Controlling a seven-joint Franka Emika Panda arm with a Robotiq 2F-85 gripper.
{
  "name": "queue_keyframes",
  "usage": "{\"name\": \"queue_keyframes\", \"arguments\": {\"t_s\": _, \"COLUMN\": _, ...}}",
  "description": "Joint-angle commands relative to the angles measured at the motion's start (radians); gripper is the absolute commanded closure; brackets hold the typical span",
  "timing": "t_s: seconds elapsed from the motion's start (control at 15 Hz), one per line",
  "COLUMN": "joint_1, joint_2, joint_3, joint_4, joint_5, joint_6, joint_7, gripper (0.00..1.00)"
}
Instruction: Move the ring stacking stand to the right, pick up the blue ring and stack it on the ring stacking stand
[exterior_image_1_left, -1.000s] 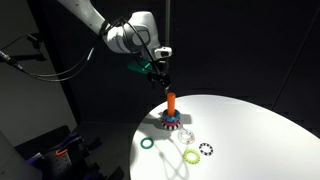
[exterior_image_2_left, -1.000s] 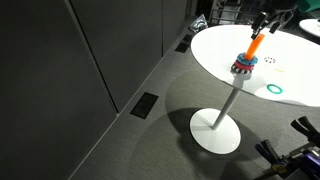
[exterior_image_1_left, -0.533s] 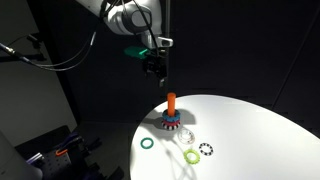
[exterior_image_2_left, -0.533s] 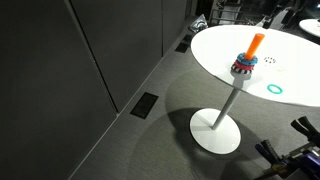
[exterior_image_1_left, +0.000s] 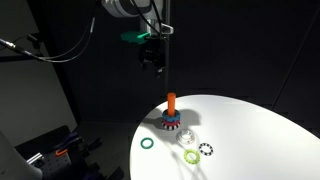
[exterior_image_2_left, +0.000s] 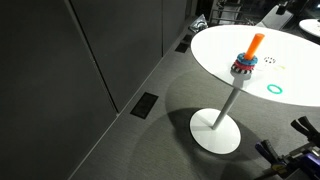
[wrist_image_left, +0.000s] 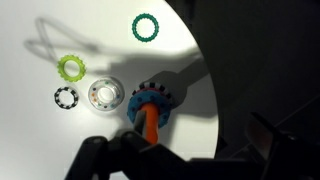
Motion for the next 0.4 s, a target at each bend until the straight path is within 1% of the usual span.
{"name": "queue_keyframes", "arguments": {"t_s": 0.0, "joint_1": -0.007, "joint_2": 0.000, "joint_3": 0.006, "joint_4": 0.003, "joint_5": 0.000, "joint_6": -0.009, "joint_7": -0.002, "gripper": 0.00}}
{"name": "queue_keyframes", "arguments": {"t_s": 0.33, "joint_1": -0.007, "joint_2": 0.000, "joint_3": 0.006, "joint_4": 0.003, "joint_5": 0.000, "joint_6": -0.013, "joint_7": -0.007, "gripper": 0.00}}
